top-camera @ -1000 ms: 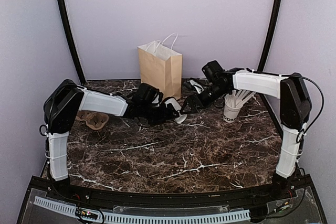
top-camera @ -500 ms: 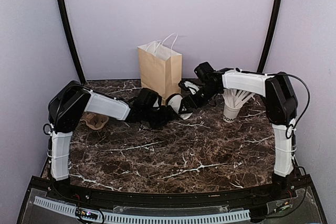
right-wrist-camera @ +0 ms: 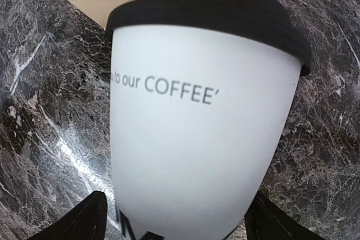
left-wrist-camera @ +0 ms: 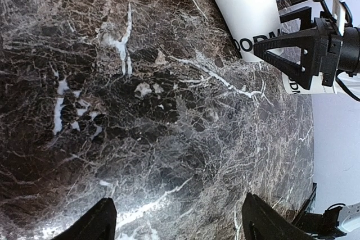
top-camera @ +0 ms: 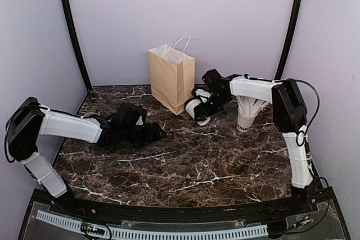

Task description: Pack the takeout coffee

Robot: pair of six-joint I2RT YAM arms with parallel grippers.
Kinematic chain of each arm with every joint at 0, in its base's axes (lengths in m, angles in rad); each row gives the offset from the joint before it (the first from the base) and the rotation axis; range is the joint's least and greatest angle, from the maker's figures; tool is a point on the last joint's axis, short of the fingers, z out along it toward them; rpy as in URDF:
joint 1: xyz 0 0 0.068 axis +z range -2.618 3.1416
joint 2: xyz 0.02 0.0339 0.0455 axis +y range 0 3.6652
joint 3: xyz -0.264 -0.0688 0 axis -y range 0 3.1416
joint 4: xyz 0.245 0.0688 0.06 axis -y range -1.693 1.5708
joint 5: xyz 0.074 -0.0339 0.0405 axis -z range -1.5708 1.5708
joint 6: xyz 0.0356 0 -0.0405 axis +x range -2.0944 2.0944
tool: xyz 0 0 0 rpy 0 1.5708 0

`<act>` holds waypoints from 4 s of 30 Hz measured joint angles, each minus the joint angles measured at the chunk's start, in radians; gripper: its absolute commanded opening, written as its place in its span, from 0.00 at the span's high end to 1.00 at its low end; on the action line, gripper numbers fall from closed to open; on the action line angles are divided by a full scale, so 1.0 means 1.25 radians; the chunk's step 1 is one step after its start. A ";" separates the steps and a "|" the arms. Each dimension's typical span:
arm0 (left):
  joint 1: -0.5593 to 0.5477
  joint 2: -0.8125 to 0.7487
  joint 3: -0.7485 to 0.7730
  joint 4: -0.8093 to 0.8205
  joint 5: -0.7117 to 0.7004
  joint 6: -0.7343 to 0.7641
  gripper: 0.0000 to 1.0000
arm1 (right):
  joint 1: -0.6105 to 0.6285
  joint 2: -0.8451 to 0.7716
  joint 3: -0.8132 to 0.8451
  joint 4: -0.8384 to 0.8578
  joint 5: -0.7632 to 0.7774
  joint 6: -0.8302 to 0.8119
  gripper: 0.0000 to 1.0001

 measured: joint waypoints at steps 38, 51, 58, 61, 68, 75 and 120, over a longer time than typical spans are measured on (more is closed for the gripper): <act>0.078 -0.185 0.154 -0.018 0.351 0.436 0.15 | 0.064 -0.400 -0.390 0.147 -0.547 -0.249 0.33; 0.077 -0.150 0.192 -0.091 0.490 0.489 0.24 | 0.107 -0.443 -0.402 0.089 -0.588 -0.323 0.34; 0.081 -0.132 0.192 -0.086 0.555 0.487 0.29 | 0.110 -0.443 -0.403 0.067 -0.590 -0.329 0.34; 0.081 -0.129 0.191 -0.088 0.575 0.487 0.34 | 0.111 -0.443 -0.408 0.064 -0.592 -0.329 0.33; 0.082 -0.130 0.191 -0.091 0.587 0.492 0.40 | 0.112 -0.443 -0.414 0.068 -0.592 -0.328 0.27; 0.084 -0.130 0.191 -0.109 0.574 0.505 0.41 | 0.112 -0.437 -0.425 0.095 -0.588 -0.316 0.32; 0.113 -0.131 0.168 -0.194 0.609 0.539 0.10 | 0.124 -0.400 -0.392 0.016 -0.630 -0.374 0.36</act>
